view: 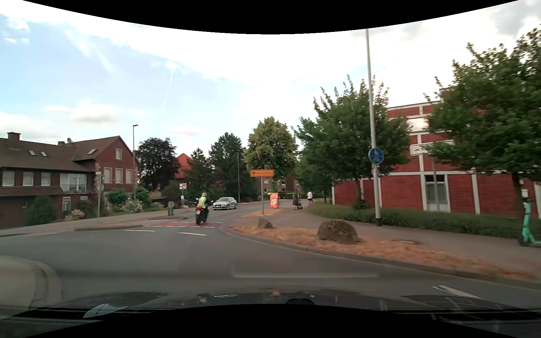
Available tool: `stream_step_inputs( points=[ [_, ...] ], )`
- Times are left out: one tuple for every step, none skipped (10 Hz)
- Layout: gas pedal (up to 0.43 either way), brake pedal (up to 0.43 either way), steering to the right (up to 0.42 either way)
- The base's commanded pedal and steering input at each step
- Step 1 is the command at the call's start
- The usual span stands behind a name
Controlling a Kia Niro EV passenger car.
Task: Follow the waypoints while adhering to traffic rules and regulations
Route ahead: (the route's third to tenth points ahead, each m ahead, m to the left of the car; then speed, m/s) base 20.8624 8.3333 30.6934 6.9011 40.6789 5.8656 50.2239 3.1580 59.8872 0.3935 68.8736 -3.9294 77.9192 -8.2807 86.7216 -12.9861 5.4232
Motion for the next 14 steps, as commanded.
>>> stream_step_inputs(
  points=[
    [0.138,0.000,-0.350],
    [0.150,0.000,-0.350],
    [0.150,0.000,-0.348],
    [0.150,0.000,-0.344],
    [0.150,0.000,-0.329],
    [0.150,0.000,-0.305],
    [0.150,0.000,-0.258],
    [0.150,0.000,-0.215],
    [0.150,0.000,-0.177],
    [0.150,0.000,-0.138],
    [0.150,0.000,-0.099],
    [0.157,0.000,-0.066],
    [0.169,0.000,-0.022],
    [0.177,0.000,0.012]
  ],
)
